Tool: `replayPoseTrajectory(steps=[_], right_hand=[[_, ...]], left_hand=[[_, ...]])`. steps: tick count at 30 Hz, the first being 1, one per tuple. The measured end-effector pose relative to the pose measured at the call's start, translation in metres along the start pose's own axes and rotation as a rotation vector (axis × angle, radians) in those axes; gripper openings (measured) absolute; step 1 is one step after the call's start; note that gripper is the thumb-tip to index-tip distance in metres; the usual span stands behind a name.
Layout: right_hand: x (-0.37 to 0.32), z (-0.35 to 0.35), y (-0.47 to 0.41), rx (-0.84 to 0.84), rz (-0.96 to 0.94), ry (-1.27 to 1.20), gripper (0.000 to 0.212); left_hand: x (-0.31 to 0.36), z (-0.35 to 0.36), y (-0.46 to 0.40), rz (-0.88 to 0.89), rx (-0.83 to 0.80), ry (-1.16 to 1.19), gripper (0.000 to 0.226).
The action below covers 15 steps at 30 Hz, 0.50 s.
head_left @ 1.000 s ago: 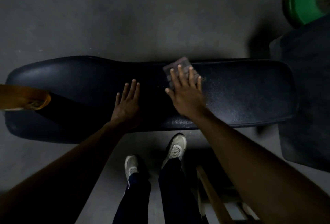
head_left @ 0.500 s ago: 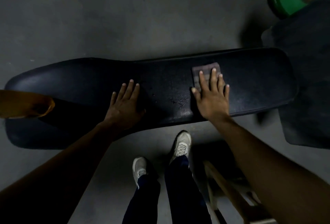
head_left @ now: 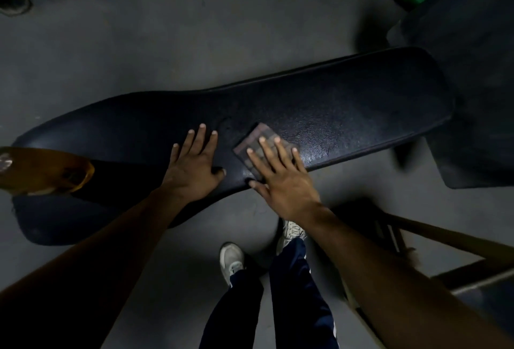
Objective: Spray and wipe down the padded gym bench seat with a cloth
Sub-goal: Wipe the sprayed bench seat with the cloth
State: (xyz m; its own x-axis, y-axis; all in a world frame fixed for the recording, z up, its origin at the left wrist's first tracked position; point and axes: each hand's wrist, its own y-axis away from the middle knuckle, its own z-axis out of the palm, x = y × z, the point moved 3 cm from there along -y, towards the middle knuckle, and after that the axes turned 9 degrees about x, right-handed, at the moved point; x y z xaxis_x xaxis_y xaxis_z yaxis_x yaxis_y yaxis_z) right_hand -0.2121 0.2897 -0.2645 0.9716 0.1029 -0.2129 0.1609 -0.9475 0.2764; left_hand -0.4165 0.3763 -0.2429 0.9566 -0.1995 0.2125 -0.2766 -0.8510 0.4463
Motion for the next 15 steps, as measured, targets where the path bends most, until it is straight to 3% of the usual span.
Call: replayPoseTrajectory(steps=[6, 9, 12, 15], right_hand=[[0.079, -0.004, 0.04, 0.037, 0.419, -0.036, 0.07], [0.086, -0.008, 0.021, 0.071, 0.511, -0.101, 0.074], [0.058, -0.008, -0.003, 0.079, 0.472, -0.107, 0.082], [0.02, 0.0, 0.0, 0.067, 0.223, -0.082, 0.082]], left_hand=[[-0.006, 0.007, 0.007, 0.025, 0.019, 0.027, 0.094], [-0.008, 0.016, 0.011, 0.039, 0.086, 0.017, 0.098], [-0.004, 0.025, 0.012, 0.034, 0.147, 0.022, 0.101], [-0.001, 0.026, 0.011, 0.011, 0.159, 0.039, 0.101]])
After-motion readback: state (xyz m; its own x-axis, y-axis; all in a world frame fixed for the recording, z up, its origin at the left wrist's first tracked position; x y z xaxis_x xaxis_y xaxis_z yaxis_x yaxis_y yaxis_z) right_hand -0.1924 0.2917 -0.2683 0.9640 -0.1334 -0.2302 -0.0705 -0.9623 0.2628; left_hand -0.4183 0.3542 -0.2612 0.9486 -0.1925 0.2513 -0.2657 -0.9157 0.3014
